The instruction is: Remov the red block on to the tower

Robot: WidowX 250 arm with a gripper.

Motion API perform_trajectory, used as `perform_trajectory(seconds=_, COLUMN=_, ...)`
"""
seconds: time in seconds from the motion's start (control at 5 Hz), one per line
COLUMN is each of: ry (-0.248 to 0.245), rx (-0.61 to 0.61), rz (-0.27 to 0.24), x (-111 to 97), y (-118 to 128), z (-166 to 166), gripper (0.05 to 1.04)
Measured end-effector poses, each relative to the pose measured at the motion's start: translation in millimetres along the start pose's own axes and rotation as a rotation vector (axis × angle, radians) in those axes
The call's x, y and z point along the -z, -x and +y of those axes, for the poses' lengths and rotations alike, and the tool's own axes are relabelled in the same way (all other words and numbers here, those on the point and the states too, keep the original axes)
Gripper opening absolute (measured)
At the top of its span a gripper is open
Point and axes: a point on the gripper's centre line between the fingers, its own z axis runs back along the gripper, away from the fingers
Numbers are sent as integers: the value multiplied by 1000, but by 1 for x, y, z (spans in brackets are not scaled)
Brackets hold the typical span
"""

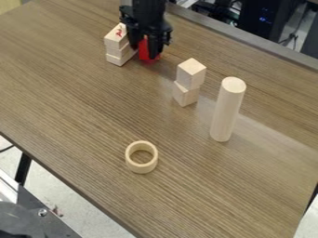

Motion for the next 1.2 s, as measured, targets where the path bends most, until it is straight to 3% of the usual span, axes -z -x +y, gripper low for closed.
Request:
perform_trajectory(seconds=0.2, ry=-7, rx=0, rz=-19, x=0, y=-3, z=1, gripper=563)
perform_trajectory(seconds=0.4, ry=-19, rx=-31, rz=-23, x=1, y=-2, z=3, gripper=633)
perform_trajectory(seconds=0.6, ry=-30, rx=-38, rz=-9, x=4, y=1, z=2, gripper=923)
perform_trajectory(seconds=0.8, ry=-33, rx=-45, rz=-18, x=-2, y=1, z=0, gripper=1001)
perform_trajectory(seconds=1.2, ry=-68, rx=-38, rz=-160, x=-54, y=-7, z=-1, gripper=1001)
